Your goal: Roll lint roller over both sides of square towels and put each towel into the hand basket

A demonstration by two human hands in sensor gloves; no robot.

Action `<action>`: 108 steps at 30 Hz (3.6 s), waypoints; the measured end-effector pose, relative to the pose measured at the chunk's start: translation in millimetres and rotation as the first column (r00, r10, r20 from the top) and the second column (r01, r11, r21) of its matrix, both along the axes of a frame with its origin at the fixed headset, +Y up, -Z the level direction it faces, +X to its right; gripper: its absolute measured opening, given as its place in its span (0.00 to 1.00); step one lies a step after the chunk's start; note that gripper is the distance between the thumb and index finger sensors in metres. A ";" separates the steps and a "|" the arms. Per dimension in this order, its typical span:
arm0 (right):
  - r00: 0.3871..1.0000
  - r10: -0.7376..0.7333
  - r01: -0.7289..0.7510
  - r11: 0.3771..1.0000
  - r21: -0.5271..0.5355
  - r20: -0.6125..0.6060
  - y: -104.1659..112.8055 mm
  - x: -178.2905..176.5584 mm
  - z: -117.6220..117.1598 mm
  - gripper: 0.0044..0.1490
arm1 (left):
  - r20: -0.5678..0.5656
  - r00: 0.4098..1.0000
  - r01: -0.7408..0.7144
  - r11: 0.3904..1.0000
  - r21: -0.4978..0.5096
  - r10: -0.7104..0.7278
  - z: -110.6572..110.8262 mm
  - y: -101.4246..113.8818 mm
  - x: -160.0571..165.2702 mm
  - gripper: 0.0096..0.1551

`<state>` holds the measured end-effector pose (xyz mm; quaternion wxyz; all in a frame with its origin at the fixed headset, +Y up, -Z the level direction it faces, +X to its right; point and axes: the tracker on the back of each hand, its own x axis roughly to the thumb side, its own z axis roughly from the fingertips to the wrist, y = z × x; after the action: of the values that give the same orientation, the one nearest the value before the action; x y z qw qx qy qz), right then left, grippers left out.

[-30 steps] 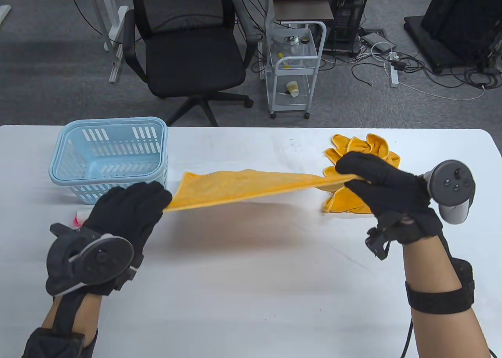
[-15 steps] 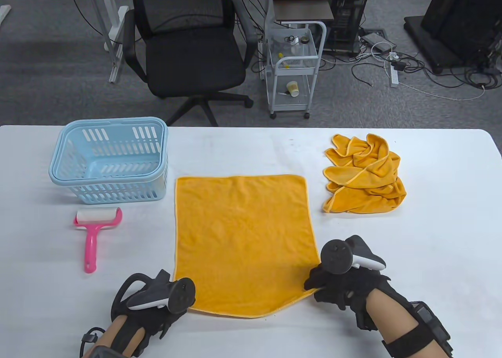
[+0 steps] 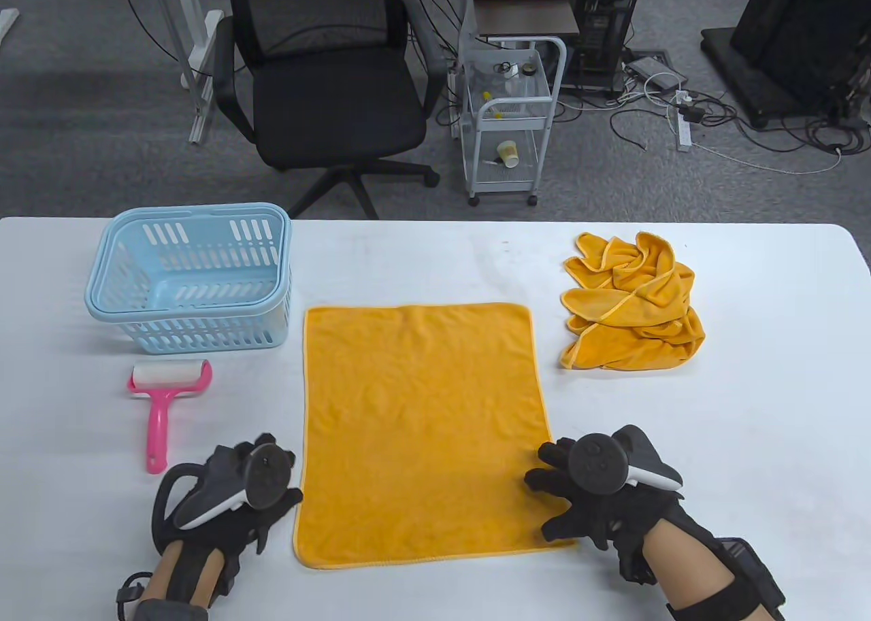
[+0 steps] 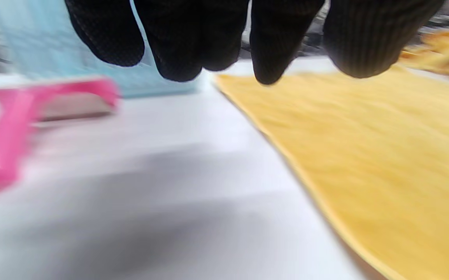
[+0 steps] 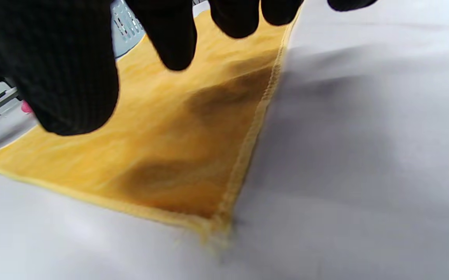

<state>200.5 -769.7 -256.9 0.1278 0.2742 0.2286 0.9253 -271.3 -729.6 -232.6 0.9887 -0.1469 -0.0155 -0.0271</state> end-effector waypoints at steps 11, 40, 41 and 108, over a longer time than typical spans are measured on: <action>0.989 0.101 -0.113 0.987 0.116 0.103 -4.6 7.5 -3.8 0.63 | -0.607 0.795 0.045 0.996 0.081 0.013 -46.4 -19.3 -75.7 0.54; 0.968 0.214 -0.224 0.972 0.067 0.131 -16.9 12.5 -7.1 0.63 | -0.425 0.865 -0.180 0.956 0.232 0.266 -43.9 15.7 -39.9 0.30; 0.967 0.218 -0.228 0.972 0.062 0.131 -17.6 12.7 -7.3 0.63 | -0.355 0.894 -0.201 0.954 0.224 0.272 -40.7 22.1 -19.6 0.30; 0.962 0.236 -0.239 0.971 0.009 0.136 -23.5 13.0 -8.4 0.62 | 0.225 0.885 0.445 0.883 -0.150 -0.407 -64.6 -17.9 113.0 0.24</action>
<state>213.5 -793.1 -265.3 0.0275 0.1838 0.2392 0.9530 -158.3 -747.5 -297.2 0.9328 -0.2407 -0.0780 -0.2565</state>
